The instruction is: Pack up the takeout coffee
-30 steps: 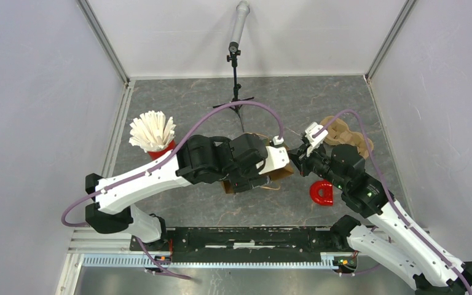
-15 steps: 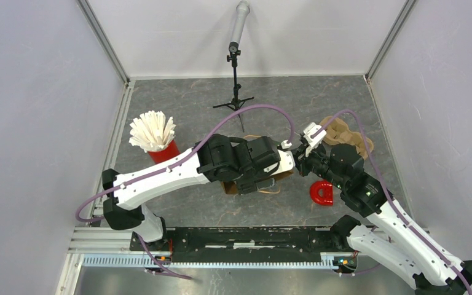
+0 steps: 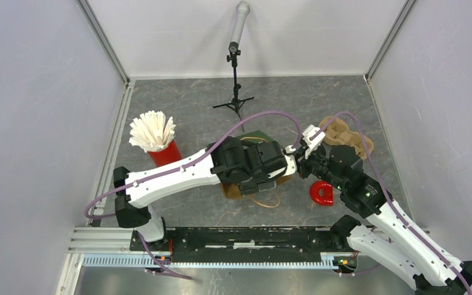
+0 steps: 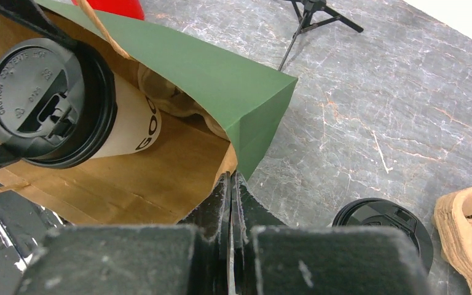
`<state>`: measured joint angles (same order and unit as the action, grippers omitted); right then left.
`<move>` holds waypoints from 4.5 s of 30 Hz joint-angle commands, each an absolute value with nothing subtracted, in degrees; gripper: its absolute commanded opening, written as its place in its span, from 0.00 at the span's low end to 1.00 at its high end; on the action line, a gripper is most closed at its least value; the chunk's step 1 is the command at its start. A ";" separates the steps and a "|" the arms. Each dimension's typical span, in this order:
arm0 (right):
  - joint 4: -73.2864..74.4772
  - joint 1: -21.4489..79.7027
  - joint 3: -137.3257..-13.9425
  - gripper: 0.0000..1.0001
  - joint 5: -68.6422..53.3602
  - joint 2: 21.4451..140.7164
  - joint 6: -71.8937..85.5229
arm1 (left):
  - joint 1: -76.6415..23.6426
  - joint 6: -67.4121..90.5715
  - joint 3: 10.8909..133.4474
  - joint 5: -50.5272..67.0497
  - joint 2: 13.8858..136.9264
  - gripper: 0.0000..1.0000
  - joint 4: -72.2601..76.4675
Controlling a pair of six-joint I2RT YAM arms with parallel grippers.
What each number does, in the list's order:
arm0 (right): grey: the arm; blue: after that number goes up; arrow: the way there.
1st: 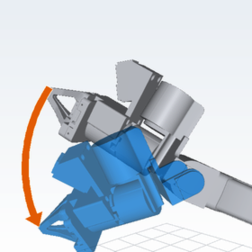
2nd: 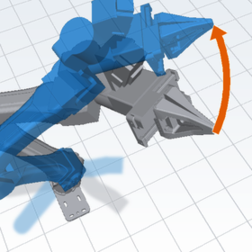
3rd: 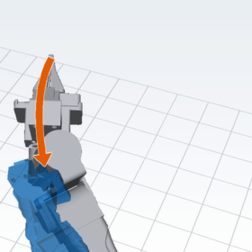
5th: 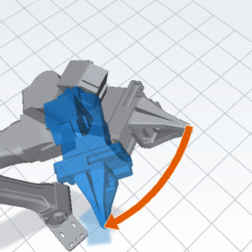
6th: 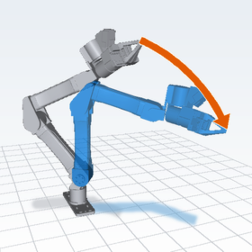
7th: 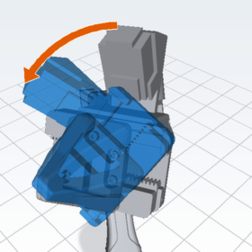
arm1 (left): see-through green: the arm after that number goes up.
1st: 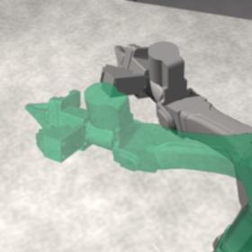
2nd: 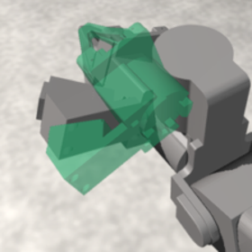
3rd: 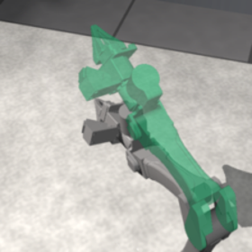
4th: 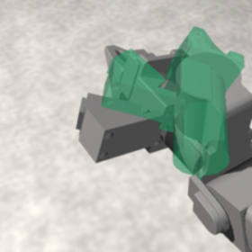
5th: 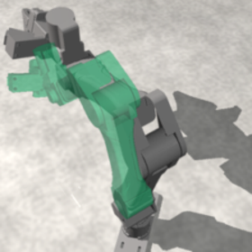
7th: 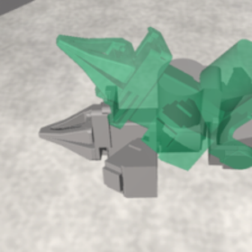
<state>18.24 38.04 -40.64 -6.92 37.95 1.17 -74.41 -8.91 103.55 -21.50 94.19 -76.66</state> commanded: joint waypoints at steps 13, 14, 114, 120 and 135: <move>20.26 38.22 -44.97 0.00 -8.13 42.74 6.96 | -75.06 -16.56 101.89 -31.42 93.17 0.52 -72.83; 20.42 38.23 -45.28 0.00 -8.26 43.05 7.18 | -75.05 -16.96 101.87 -32.06 93.09 0.52 -72.70; 22.94 32.86 -47.72 0.34 -5.71 46.03 29.42 | -68.60 -31.11 95.25 -19.91 88.08 0.47 -53.91; 22.71 33.12 -47.46 0.34 -3.53 47.31 30.80 | -68.51 -31.05 95.28 -19.85 88.30 0.47 -53.90; 24.02 35.06 -49.22 0.22 -0.86 49.91 30.80 | -68.45 -30.01 95.80 -19.79 88.54 0.46 -53.88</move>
